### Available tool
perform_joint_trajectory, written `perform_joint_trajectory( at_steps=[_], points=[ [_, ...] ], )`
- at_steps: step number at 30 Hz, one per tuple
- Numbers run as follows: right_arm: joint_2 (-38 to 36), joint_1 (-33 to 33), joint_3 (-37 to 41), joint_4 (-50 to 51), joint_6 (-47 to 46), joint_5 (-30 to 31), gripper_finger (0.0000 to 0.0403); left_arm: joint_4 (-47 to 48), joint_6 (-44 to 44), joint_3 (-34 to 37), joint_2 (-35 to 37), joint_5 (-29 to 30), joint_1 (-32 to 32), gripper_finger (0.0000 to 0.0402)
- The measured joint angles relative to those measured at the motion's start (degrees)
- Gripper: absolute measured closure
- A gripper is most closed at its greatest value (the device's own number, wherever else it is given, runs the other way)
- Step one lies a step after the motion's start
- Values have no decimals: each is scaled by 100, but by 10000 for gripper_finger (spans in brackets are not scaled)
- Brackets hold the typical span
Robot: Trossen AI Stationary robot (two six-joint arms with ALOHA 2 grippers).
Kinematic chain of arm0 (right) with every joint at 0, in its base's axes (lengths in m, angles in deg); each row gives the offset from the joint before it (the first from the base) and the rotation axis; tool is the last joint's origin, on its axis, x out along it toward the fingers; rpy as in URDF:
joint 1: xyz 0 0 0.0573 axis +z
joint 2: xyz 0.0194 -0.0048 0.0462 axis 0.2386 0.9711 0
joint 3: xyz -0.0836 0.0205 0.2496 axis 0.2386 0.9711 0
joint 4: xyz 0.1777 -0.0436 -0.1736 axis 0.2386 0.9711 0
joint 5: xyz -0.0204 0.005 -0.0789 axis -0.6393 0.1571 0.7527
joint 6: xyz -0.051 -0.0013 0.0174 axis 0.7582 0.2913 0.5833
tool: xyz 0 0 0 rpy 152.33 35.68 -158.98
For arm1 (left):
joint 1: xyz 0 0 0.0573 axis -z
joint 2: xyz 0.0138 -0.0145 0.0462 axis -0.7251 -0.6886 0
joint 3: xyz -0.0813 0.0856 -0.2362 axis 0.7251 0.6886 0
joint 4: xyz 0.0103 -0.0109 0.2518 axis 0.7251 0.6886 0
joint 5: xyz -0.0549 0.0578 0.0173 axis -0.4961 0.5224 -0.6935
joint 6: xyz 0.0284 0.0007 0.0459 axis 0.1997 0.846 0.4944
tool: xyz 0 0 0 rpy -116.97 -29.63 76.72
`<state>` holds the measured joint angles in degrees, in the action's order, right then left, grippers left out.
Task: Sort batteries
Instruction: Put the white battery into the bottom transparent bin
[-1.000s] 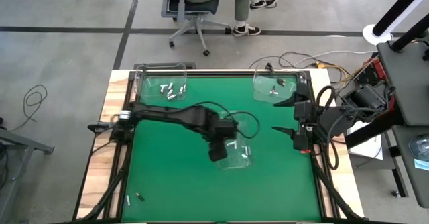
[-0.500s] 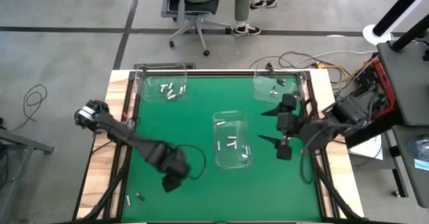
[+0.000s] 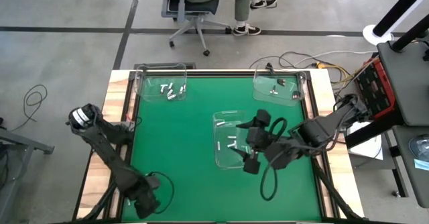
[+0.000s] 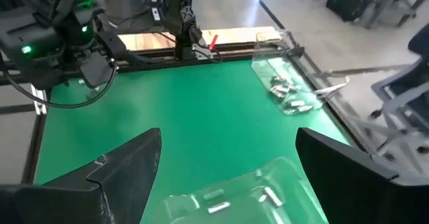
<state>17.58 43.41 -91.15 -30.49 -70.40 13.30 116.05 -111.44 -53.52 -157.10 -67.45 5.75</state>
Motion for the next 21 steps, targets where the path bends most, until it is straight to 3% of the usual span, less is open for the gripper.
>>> perform_joint_trajectory(
  at_steps=[6,16,21],
  points=[
    [369,2,-84,-91,-448,-39,72,-13,-61,311,0,-285,475,93],
    [766,11,-275,-87,-581,-42,65,-1042,162,972,0,-709,474,94],
    [728,11,-275,-79,-578,-42,68,-1075,346,1184,0,-727,474,94]
  ],
)
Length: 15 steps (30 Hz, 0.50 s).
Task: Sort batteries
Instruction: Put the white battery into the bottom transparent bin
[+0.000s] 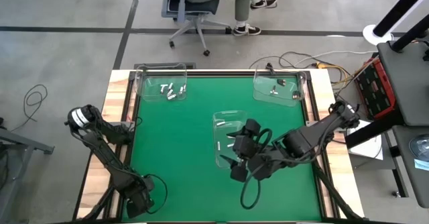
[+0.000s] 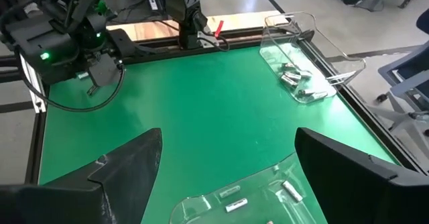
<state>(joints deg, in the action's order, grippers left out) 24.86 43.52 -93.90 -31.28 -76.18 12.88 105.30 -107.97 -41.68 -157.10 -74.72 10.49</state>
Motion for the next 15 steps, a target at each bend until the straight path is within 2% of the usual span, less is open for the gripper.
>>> perform_joint_trajectory(
  at_steps=[8,15],
  points=[
    [-90,-32,0,11,109,2,72,51,378,5,-95,-168,0,94],
    [-99,-39,0,38,160,7,64,466,900,-648,-611,-207,-17,94]
  ],
)
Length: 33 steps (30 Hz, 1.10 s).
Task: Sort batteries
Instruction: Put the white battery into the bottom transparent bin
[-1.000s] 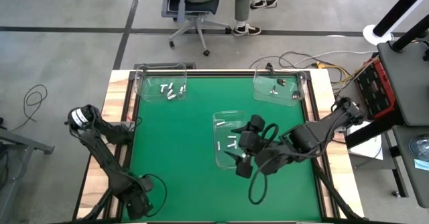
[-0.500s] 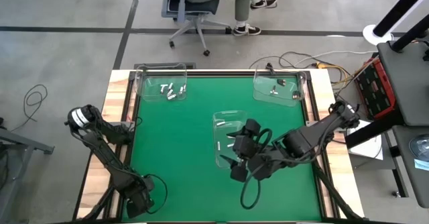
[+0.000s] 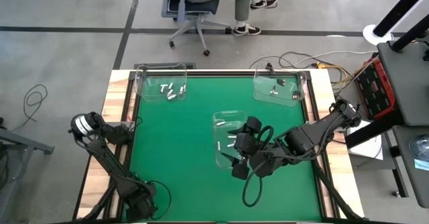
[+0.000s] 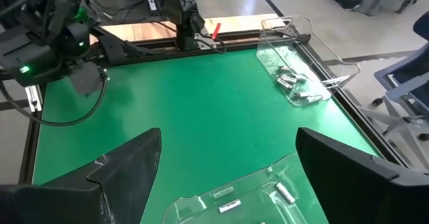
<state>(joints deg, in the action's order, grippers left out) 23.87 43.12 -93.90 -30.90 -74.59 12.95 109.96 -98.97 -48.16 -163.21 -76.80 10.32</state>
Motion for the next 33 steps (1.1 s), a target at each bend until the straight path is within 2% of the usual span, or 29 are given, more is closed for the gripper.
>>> perform_joint_trajectory(
  at_steps=[28,33],
  points=[
    [-3,2,0,4,149,-28,65,-66,194,22,-756,-685,-60,94],
    [-4,2,2,4,148,-29,64,-197,192,24,-900,-798,-72,114]
  ],
)
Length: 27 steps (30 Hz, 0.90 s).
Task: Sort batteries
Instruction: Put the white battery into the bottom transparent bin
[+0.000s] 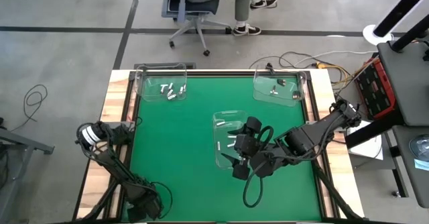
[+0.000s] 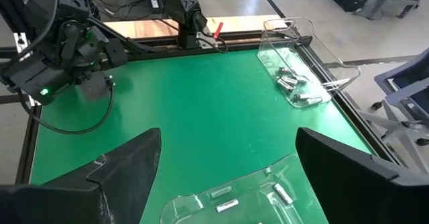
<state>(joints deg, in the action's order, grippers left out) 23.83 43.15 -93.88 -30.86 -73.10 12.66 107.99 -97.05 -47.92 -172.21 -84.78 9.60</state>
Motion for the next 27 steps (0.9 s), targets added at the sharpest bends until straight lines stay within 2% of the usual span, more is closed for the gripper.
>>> perform_joint_trajectory(
  at_steps=[12,20,27],
  points=[
    [0,0,0,0,-2,-32,67,23,16,9,-178,-80,2,218],
    [0,0,0,2,44,-39,69,140,28,2,-121,10,8,220],
    [-2,0,0,4,83,-39,67,375,-219,-4,255,339,9,221]
  ],
)
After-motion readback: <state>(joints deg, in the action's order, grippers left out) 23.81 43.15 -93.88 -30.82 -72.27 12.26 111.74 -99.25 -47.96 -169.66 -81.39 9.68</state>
